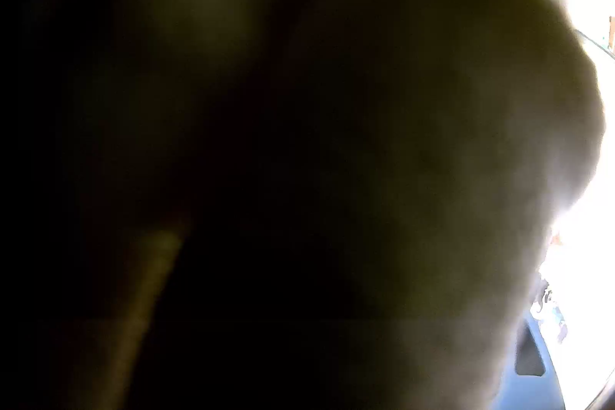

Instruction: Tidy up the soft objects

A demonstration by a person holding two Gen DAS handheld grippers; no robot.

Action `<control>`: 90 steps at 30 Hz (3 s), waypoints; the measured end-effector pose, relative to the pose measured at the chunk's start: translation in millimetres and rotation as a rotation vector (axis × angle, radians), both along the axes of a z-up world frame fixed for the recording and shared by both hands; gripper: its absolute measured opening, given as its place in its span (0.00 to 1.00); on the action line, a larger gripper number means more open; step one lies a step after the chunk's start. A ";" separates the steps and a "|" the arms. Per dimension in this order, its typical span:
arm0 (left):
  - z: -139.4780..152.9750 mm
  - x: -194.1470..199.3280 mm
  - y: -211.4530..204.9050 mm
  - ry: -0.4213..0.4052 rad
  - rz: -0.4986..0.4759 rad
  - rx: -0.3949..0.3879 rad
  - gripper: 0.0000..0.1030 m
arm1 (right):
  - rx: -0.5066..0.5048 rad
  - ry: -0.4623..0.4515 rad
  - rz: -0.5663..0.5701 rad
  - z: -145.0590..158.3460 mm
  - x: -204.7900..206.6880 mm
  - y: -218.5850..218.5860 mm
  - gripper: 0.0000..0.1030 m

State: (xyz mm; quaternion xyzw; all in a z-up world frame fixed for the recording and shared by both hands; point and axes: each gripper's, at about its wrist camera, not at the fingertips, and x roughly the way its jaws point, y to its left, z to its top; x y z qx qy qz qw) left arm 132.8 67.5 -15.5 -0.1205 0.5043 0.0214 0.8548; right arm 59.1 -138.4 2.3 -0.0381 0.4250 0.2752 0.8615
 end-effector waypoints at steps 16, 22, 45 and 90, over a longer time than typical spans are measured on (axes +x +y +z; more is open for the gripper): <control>8.4 -13.6 3.5 -0.015 -0.038 0.038 0.50 | 0.055 0.032 0.002 -8.4 6.3 -11.3 0.35; 22.6 -25.3 3.3 -0.048 -0.088 0.017 0.49 | 0.146 0.065 -0.023 -8.3 -20.1 -13.7 0.30; 46.8 -53.7 -6.8 -0.060 -0.249 -0.043 0.48 | 0.232 0.134 -0.001 -11.2 -18.9 -7.7 0.24; 57.8 -28.0 187.2 -0.108 0.078 0.065 0.49 | 0.595 0.262 0.175 77.9 136.3 213.9 0.18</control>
